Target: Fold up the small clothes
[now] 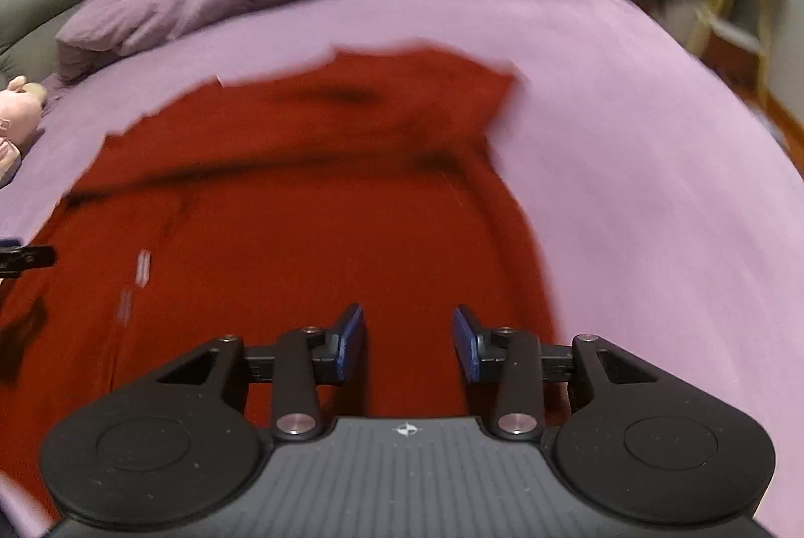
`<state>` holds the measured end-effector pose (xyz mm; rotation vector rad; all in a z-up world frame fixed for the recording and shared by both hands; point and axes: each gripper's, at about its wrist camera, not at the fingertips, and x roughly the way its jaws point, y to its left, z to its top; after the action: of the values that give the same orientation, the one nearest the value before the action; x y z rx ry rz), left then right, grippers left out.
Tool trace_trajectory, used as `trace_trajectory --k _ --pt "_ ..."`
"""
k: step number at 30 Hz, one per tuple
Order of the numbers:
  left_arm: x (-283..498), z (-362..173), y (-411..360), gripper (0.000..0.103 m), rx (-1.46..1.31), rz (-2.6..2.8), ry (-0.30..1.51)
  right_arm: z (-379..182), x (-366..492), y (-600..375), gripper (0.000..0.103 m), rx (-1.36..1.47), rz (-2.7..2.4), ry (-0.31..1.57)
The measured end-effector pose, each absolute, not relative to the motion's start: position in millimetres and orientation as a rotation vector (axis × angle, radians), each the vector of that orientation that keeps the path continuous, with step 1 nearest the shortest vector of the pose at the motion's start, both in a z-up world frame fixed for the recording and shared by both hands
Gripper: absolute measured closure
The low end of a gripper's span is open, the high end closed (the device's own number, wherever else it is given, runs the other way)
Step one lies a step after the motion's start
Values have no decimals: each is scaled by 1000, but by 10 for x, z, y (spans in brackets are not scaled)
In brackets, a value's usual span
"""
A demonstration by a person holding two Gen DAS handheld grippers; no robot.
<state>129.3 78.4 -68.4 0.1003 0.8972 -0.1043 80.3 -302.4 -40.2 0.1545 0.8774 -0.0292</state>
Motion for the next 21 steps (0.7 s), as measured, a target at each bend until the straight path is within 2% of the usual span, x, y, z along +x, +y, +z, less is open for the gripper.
trace_trajectory --k 3,5,11,13,15,17,18,19,20,21 --pt "778 -692 933 18 50 -107 949 -298 59 -3151 64 206 -73 881" --pt "542 -709 973 18 26 -97 966 -265 -180 -3145 58 210 -98 925" --pt "293 -776 1047 25 -75 -139 1054 -373 -208 -3211 57 372 -13 987" --pt "259 -784 1114 30 -143 -168 1065 -433 -177 -3267 59 446 -4 1002" --pt "261 -790 1162 45 -189 -202 1076 -514 -141 -3315 73 505 1 1025" --pt "280 -808 1186 51 -205 -216 1087 -575 -130 -3362 82 555 0 1034" --pt "305 -822 1213 60 -215 -218 1096 -594 -129 -3388 86 576 0 1033" --pt "331 -831 1246 63 -229 -218 1103 -608 -131 -3416 90 594 1 1031" --pt "319 -839 1264 73 -245 -222 1109 -625 -127 -3443 96 616 11 1028" --pt "336 -837 1299 89 -269 -235 1118 -624 -144 -3460 98 633 18 1027"
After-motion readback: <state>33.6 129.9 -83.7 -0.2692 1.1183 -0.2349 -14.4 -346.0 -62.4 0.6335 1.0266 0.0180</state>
